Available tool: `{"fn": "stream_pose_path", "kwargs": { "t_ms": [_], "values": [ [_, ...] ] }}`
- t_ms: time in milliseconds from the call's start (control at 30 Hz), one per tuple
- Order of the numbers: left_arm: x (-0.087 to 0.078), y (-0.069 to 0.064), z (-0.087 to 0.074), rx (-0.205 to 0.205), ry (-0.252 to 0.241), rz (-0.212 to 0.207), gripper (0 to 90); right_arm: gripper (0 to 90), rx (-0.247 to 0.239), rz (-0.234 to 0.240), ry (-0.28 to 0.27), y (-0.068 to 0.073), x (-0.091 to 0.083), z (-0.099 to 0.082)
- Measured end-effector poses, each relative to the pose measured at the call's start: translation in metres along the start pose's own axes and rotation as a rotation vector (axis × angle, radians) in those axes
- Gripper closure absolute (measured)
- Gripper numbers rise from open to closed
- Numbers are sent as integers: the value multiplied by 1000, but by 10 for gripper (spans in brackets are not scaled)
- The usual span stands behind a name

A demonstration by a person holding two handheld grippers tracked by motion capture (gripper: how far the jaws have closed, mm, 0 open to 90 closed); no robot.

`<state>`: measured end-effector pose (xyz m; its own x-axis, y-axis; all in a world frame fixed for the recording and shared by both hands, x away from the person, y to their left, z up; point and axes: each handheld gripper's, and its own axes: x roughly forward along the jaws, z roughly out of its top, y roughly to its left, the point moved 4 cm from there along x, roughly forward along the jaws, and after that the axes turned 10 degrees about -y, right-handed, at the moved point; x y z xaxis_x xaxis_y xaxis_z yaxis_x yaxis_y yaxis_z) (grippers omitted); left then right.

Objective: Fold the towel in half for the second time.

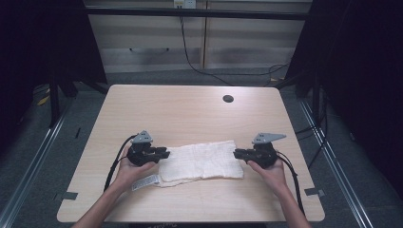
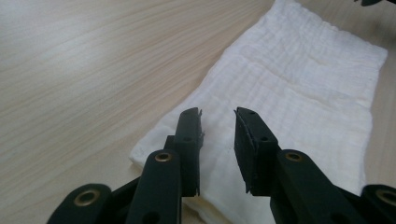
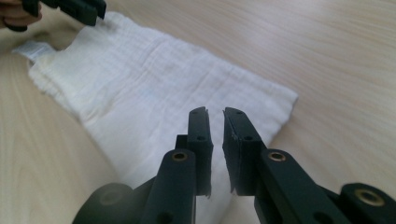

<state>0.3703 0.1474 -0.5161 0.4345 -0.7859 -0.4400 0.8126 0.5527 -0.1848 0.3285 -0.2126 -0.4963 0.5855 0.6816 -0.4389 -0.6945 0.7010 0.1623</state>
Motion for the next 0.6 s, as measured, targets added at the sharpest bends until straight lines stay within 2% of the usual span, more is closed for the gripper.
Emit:
{"fn": "stream_pose_path", "kwargs": {
  "t_ms": [67,133,233,300,333,467,600],
  "values": [
    [7,2,-3,5,18,9,716,819,1,6,-2,-5,14,4],
    [10,5,-8,27,52,44,719,820,5,-2,18,-10,30,4],
    [10,7,-14,17,54,31,719,817,18,-11,49,-16,49,-2],
    [8,8,-14,13,54,32,719,813,16,-18,77,-16,54,-8],
    [8,8,-15,20,52,28,719,812,7,-26,96,-16,56,-11],
    [5,8,-16,33,52,22,719,827,4,-32,112,-15,50,-14],
    [2,4,-19,32,54,7,719,831,-15,-32,131,-10,32,-22]
  ]
}}
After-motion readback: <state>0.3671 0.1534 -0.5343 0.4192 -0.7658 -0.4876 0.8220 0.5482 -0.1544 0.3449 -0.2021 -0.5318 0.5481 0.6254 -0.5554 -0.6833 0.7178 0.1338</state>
